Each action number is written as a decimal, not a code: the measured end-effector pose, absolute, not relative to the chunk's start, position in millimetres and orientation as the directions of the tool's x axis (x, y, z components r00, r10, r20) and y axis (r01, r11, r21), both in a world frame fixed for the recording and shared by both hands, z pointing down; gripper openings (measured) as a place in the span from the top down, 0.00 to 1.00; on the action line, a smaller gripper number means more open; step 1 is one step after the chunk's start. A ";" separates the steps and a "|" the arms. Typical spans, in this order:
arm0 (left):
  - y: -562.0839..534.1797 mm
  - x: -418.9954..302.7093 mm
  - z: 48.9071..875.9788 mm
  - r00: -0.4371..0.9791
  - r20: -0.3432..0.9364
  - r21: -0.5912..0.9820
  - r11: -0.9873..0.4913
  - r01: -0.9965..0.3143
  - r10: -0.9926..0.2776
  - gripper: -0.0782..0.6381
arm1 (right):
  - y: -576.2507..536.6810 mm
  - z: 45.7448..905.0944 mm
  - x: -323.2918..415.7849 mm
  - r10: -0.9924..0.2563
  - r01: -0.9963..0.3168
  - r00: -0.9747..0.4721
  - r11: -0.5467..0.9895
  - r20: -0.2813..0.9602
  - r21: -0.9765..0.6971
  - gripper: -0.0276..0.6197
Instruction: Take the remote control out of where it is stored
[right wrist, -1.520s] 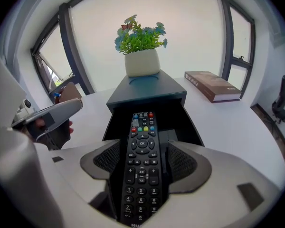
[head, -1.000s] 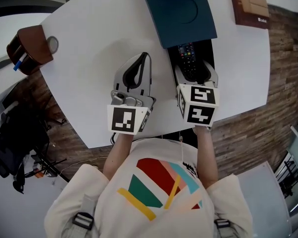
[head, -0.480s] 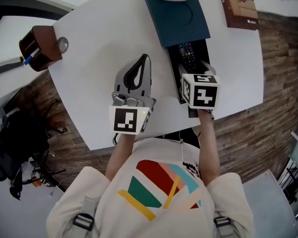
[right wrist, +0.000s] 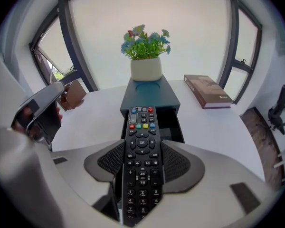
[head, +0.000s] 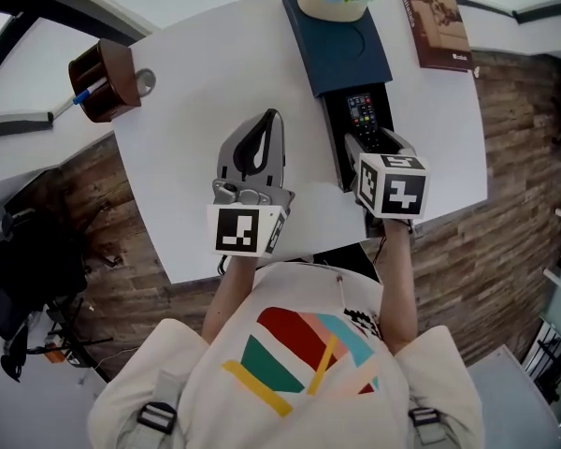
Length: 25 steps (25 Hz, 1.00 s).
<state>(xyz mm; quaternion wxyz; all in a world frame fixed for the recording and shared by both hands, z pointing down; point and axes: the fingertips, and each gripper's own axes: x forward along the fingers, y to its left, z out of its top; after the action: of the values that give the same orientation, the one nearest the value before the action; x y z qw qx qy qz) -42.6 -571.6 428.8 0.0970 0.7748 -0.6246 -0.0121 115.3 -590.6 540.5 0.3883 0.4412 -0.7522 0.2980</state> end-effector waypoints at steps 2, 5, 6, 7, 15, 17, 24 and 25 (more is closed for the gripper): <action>-570.7 -46.0 416.2 0.214 0.085 0.166 -0.198 -0.966 -0.973 0.88 | -589.0 520.4 110.1 -0.480 -0.883 -0.331 0.461 0.812 -0.087 0.57; -570.5 -52.1 400.4 0.195 0.061 0.171 -0.183 -0.968 -0.979 0.88 | -590.7 480.9 93.2 -0.575 -0.853 -0.415 0.516 0.705 -0.080 0.57; -572.2 -54.2 395.7 0.187 0.052 0.171 -0.176 -0.970 -0.981 0.88 | -591.2 467.5 86.7 -0.601 -0.846 -0.447 0.525 0.662 -0.095 0.57; -574.1 -56.3 390.1 0.179 0.042 0.169 -0.169 -0.971 -0.983 0.88 | -591.3 454.2 80.4 -0.625 -0.841 -0.477 0.529 0.618 -0.115 0.57; -581.6 -69.3 328.5 0.133 -0.081 0.111 -0.141 -0.984 -0.988 0.88 | -590.4 342.6 53.0 -0.768 -0.795 -0.605 0.597 0.211 -0.109 0.57; -578.9 -65.4 313.3 0.153 -0.108 0.093 -0.163 -0.982 -0.982 0.88 | -585.4 316.3 53.1 -0.787 -0.794 -0.608 0.603 0.109 -0.077 0.57; -559.9 -42.0 283.8 0.250 -0.175 0.100 -0.269 -0.958 -0.952 0.88 | -563.0 268.7 71.5 -0.827 -0.831 -0.555 0.554 -0.089 0.034 0.57; -558.7 -38.4 284.0 0.257 -0.170 0.096 -0.275 -0.957 -0.951 0.88 | -561.3 268.2 75.6 -0.833 -0.837 -0.546 0.545 -0.092 0.036 0.57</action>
<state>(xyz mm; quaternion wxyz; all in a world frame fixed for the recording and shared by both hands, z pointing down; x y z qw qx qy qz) -38.4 -558.7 284.0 -0.0132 0.7926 -0.6018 -0.0974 75.6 -561.3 268.2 -0.0317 0.4752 -0.8785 -0.0379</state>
